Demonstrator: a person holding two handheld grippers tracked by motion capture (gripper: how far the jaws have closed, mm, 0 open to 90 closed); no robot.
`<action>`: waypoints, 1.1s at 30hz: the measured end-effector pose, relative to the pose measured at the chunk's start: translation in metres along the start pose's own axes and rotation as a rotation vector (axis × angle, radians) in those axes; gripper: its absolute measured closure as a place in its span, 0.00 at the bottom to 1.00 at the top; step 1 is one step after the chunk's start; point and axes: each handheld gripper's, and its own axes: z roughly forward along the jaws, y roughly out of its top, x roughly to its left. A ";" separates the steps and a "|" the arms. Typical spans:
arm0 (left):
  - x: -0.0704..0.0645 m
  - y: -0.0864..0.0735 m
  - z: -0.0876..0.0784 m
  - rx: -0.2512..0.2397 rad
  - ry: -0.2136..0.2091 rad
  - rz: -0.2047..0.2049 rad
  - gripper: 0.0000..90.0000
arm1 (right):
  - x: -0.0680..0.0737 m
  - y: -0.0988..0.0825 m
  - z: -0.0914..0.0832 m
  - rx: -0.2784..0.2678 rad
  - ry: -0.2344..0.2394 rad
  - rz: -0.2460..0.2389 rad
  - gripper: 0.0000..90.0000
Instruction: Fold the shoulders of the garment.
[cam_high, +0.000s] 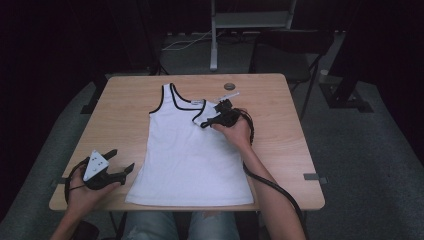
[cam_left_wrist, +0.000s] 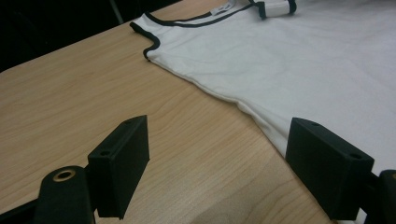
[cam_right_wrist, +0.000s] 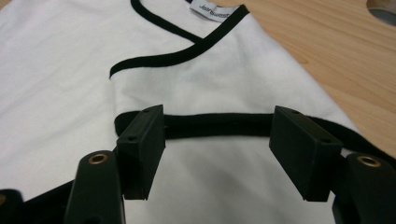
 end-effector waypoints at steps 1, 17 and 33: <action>0.000 0.000 0.000 0.001 -0.001 0.000 0.24 | 0.000 -0.002 -0.001 0.002 0.001 0.005 0.38; 0.000 0.000 0.000 0.003 0.001 -0.001 0.24 | 0.001 -0.014 -0.011 0.001 0.003 0.012 0.34; 0.000 0.000 0.000 0.004 0.004 0.006 0.24 | -0.003 -0.028 -0.037 -0.023 -0.008 0.022 0.31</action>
